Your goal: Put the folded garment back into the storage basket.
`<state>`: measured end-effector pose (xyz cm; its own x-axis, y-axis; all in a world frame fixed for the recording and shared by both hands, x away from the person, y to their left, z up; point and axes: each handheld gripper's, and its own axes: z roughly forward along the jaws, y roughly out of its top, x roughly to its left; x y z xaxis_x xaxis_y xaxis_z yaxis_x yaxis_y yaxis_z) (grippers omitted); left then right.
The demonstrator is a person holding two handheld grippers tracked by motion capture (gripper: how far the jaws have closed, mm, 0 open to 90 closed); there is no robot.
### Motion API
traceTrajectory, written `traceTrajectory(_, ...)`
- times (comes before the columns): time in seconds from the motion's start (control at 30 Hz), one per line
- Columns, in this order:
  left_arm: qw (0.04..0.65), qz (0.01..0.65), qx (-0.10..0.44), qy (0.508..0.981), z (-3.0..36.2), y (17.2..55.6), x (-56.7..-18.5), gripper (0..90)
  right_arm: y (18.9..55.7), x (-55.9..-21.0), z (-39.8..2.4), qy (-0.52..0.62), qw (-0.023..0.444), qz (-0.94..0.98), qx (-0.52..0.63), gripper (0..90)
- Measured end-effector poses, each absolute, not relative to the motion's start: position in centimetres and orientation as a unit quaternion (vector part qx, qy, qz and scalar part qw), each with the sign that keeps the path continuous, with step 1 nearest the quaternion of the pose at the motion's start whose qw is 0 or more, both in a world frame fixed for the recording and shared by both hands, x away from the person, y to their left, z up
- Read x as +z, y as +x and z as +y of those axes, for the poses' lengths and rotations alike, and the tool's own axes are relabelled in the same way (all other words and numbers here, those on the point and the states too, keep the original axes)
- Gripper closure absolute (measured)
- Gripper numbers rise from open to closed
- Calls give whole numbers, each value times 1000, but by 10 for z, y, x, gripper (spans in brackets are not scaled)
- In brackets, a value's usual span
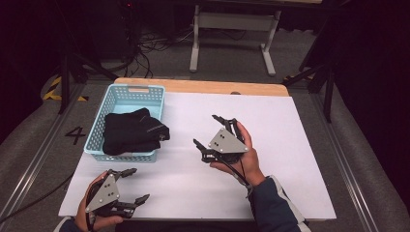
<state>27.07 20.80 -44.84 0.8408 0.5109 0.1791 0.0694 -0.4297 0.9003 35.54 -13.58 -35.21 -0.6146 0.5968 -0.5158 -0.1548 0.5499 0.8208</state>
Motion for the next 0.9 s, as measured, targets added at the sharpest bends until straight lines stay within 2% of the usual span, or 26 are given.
traceTrajectory(0.9, 502, 188, 223, 814, 209, 272, -448, 119, 347, -350, -151, 149, 420, 780, 440, 112)
